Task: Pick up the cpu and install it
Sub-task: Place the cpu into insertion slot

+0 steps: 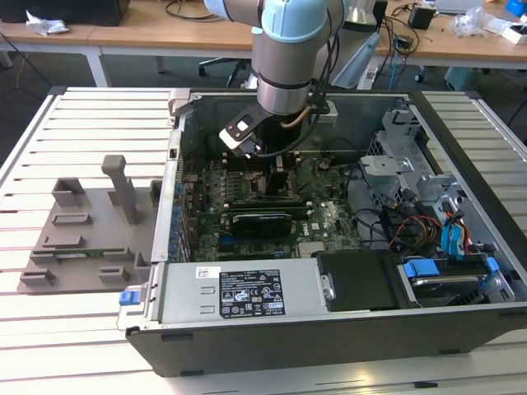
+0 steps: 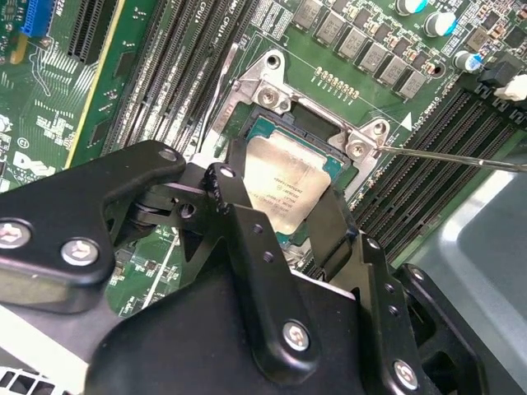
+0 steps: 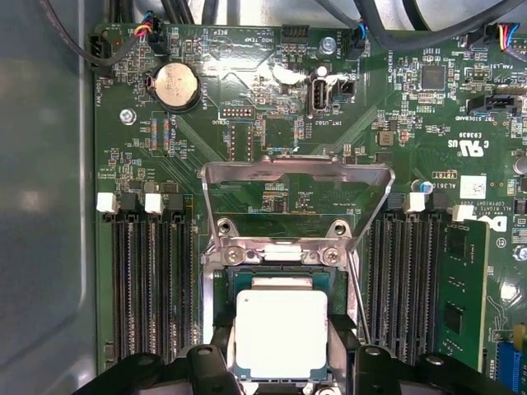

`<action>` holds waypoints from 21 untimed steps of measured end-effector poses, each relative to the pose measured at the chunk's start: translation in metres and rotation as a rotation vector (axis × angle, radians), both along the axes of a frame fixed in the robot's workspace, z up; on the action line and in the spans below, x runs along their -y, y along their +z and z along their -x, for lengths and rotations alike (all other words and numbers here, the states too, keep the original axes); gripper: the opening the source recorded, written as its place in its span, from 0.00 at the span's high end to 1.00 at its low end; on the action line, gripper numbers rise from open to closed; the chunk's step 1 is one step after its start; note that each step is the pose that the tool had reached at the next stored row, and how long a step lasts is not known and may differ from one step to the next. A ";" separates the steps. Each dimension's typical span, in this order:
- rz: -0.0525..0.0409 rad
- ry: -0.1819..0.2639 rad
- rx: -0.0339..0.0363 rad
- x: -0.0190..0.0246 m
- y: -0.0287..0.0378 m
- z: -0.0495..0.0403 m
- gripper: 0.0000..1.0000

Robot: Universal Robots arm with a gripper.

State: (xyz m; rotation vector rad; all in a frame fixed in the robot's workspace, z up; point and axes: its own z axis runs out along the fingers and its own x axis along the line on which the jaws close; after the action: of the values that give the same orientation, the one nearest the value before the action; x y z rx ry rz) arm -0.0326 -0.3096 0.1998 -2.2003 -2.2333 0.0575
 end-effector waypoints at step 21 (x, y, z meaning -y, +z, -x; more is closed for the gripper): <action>0.0013 0.002 -0.0001 0.0002 0.0095 0.0012 0.89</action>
State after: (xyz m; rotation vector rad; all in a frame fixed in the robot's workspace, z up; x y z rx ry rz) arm -0.0338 -0.3098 0.2093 -2.1987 -2.2361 0.0590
